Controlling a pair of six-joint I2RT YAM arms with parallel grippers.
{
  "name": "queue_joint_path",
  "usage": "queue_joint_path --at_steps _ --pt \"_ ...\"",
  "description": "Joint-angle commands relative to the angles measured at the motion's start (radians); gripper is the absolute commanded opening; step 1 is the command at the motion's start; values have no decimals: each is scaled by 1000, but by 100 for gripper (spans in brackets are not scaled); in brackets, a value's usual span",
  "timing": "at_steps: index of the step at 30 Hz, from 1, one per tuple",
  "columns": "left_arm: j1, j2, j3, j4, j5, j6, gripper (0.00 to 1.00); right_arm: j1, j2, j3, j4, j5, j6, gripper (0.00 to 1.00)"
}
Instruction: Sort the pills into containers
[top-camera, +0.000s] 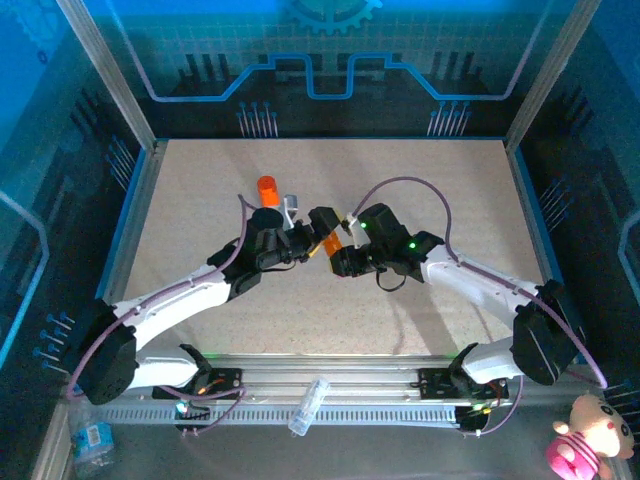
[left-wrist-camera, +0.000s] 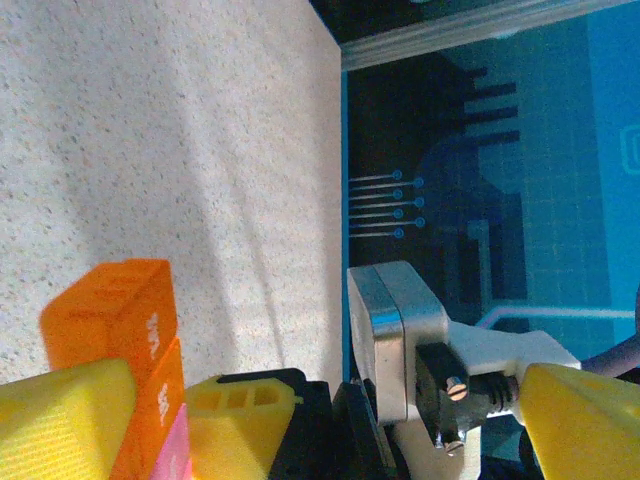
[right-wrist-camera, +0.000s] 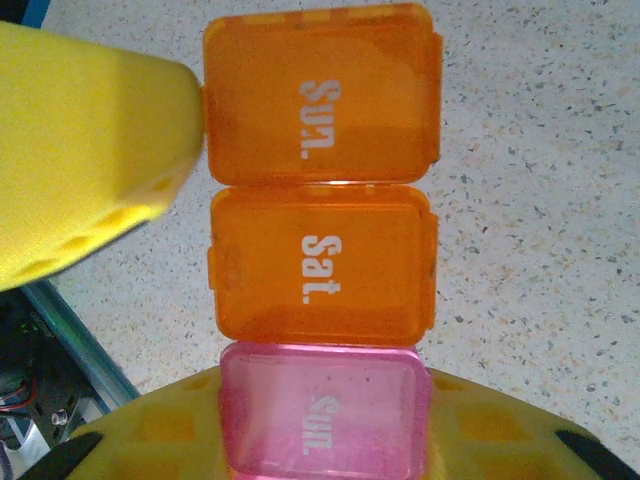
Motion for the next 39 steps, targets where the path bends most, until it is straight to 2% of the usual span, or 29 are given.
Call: queue_joint_path --at_steps 1,22,39 --pt "-6 -68 -10 -45 -82 32 99 17 0 31 25 12 6 26" --pt "-5 -23 -15 -14 -69 23 99 35 1 57 47 -21 26 26" --pt "-17 3 28 8 -50 7 99 59 56 46 56 3 29 26"
